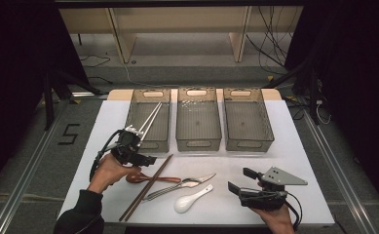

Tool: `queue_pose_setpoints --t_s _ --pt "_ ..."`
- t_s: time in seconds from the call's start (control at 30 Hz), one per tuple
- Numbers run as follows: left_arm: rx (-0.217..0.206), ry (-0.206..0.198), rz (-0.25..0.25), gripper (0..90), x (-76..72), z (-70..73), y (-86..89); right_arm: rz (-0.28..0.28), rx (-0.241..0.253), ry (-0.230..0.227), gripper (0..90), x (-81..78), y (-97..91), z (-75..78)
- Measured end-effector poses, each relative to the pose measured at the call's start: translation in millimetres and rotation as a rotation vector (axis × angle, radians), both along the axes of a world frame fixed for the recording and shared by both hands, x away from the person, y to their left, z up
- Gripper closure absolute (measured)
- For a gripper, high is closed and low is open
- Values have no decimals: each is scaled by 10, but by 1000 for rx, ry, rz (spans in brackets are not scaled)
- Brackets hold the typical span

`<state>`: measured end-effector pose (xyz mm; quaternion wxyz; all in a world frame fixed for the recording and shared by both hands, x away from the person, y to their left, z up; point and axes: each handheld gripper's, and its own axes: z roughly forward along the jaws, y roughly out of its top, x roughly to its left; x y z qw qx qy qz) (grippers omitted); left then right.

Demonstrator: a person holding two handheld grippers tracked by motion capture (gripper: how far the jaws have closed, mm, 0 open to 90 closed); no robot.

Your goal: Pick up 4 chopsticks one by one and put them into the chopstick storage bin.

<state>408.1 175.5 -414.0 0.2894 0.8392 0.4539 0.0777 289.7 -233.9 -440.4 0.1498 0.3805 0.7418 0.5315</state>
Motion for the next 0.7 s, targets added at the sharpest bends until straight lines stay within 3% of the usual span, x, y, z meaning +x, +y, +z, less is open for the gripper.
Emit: queue_pose_setpoints --t_s 0.1,0.5,0.7 --pt "8 17 -7 182 -32 -32 -1 -2 1 0 238 -2 -5 5" --pt "108 92 -40 252 -158 -179 -61 -1 0 -3 237 -5 -3 7" --pt "127 130 -55 347 -210 -267 -62 -1 -1 -3 238 -6 -4 8"
